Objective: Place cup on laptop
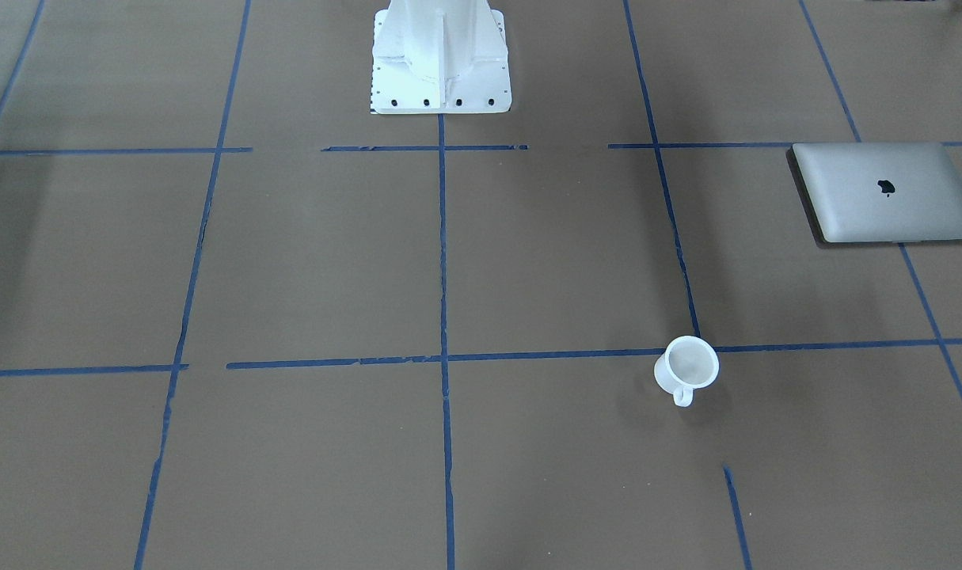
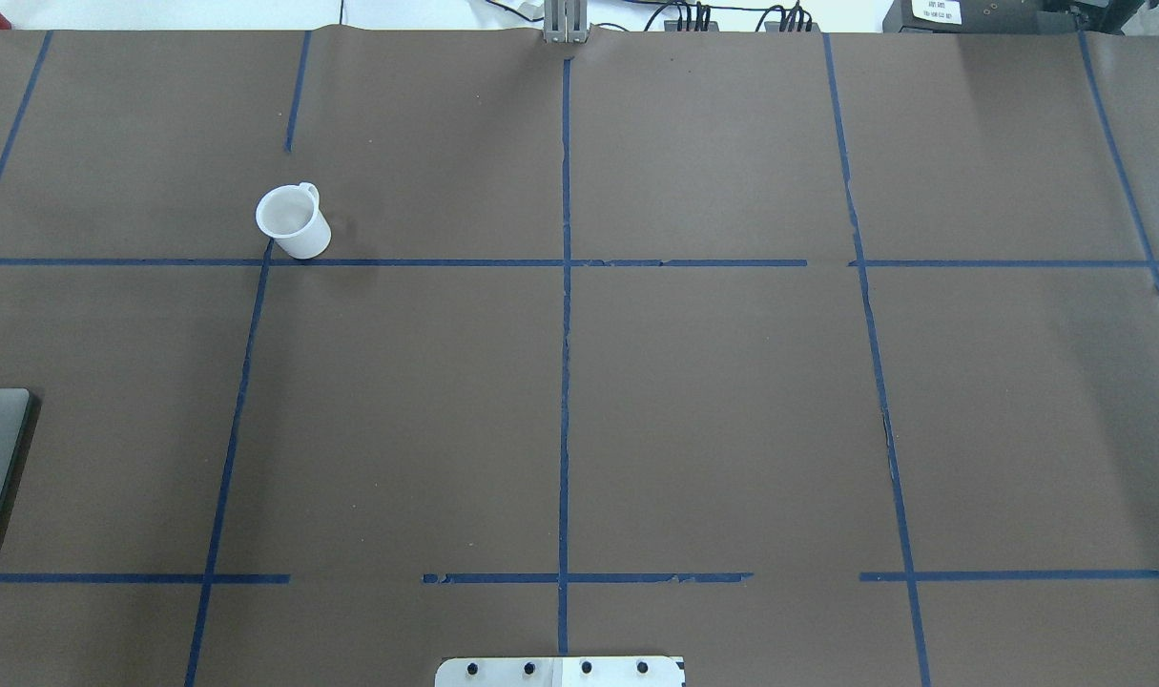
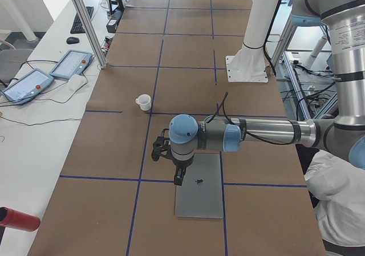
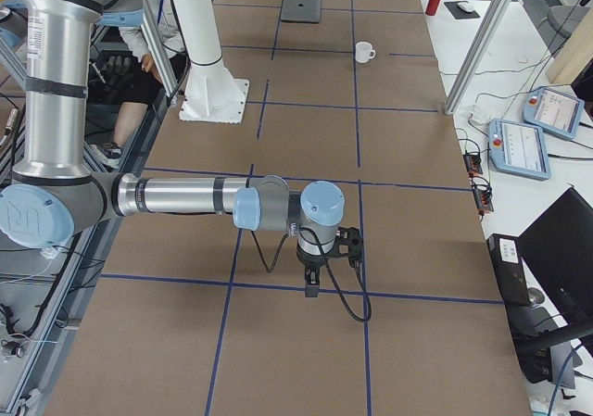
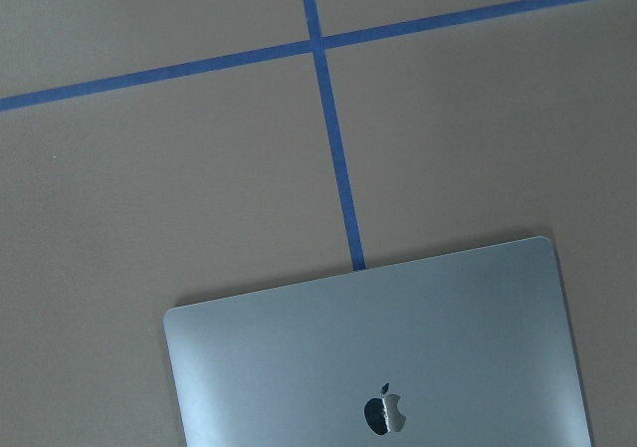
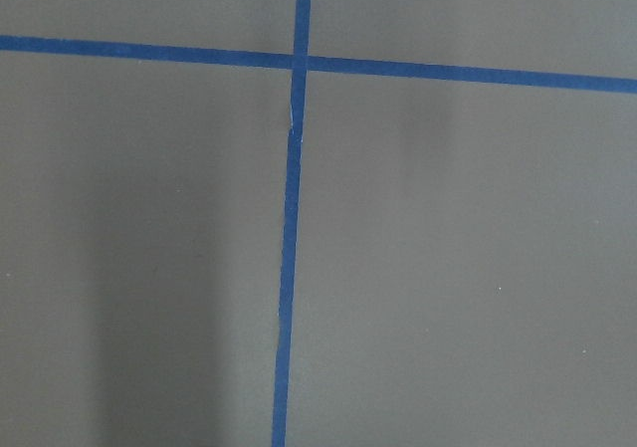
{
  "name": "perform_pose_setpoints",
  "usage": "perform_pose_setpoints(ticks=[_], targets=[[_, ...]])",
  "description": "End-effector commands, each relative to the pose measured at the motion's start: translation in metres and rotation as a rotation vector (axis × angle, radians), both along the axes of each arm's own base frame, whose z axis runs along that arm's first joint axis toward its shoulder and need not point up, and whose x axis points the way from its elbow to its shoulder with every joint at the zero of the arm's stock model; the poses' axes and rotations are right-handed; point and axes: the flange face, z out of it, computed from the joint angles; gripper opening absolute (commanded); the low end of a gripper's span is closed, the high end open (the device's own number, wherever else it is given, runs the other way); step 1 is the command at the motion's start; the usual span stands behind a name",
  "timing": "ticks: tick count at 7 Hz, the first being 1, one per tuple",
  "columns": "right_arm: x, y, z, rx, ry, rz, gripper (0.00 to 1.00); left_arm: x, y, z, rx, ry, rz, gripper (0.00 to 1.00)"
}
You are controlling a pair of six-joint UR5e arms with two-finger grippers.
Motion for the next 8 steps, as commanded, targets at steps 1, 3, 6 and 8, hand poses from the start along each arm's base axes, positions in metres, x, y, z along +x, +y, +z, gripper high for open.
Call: perform_pose_setpoints(ticks=[1, 3, 6, 8], targets=[[0.0, 0.0, 0.0, 0.0, 0.001, 0.0, 1.0, -0.002, -0.001, 0.001, 0.003, -0.031, 0.001, 1.0], [0.0, 0.0, 0.0, 0.0, -0.001, 0.0, 1.0, -0.003, 0.001, 0.002, 0.0, -0.039, -0.003, 1.0], [0.0, 0.0, 0.0, 0.0, -0.001, 0.0, 1.0, 0.002, -0.037, -0.045, 0.16, -0.019, -0.04, 1.0], [0.0, 0.0, 0.0, 0.0, 0.001, 0.0, 1.0, 0.057, -0.105, -0.108, 0.156, 0.012, -0.061, 1.0]])
